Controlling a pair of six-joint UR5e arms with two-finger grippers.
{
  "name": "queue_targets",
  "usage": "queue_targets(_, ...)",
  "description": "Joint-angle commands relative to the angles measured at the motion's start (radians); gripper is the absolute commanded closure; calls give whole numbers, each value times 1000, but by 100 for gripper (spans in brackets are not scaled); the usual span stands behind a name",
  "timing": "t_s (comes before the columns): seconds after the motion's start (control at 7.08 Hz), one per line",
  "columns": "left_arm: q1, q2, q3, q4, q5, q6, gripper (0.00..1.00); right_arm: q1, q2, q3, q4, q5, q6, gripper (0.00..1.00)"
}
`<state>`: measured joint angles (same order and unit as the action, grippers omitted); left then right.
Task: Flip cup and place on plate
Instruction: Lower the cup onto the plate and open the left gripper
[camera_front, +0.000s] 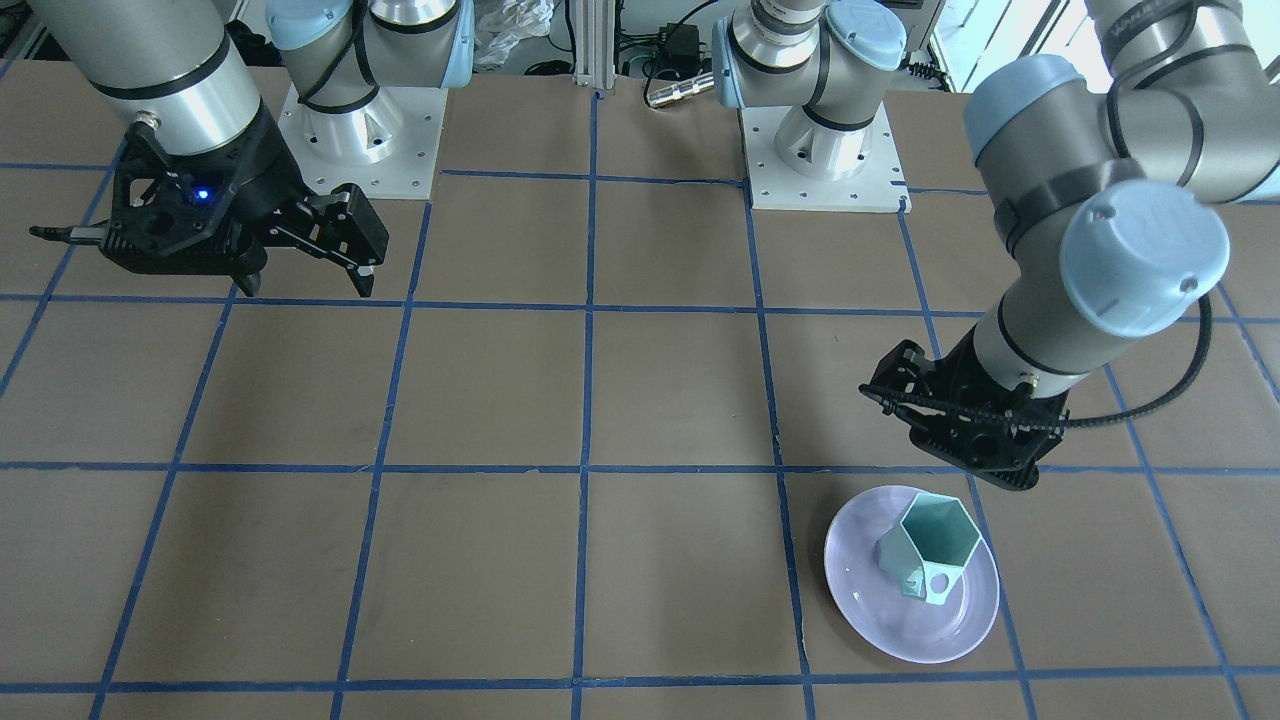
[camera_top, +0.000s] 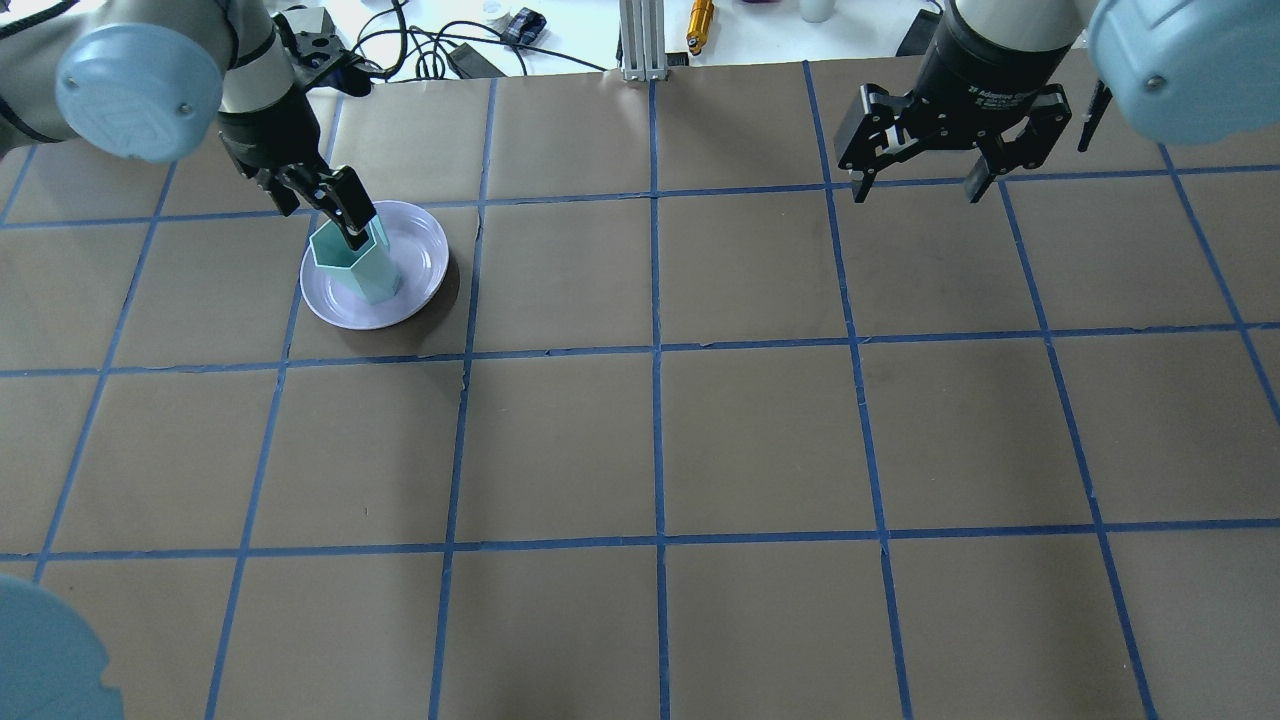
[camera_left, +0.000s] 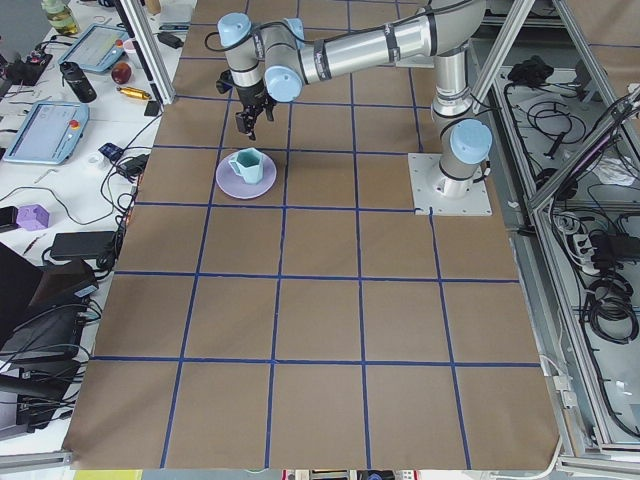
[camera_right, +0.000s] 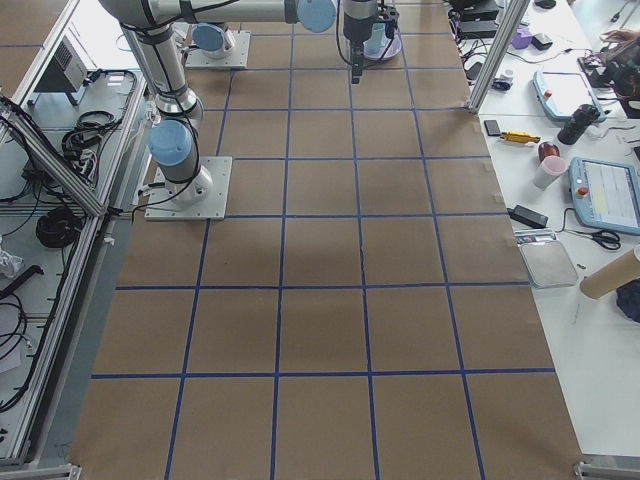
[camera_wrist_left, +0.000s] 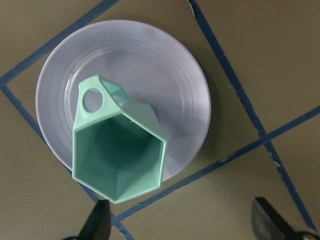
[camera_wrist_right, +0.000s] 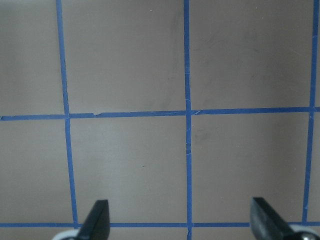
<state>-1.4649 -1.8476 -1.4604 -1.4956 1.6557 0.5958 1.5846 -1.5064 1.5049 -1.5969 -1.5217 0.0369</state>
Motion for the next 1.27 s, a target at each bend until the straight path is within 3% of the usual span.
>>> queue_targets(0.0, -2, 106, -1, -92, -10, -109, 0, 0, 0, 0, 0, 0, 0, 0)
queue_targets(0.42, -5, 235, -27, -138, -111, -359, 0, 0, 0, 0, 0, 0, 0, 0)
queue_targets(0.71, -6, 309, -136, -130, -119, -434, 0, 0, 0, 0, 0, 0, 0, 0)
queue_targets(1.13, -118, 294, -146, -43, -105, -583, 0, 0, 0, 0, 0, 0, 0, 0)
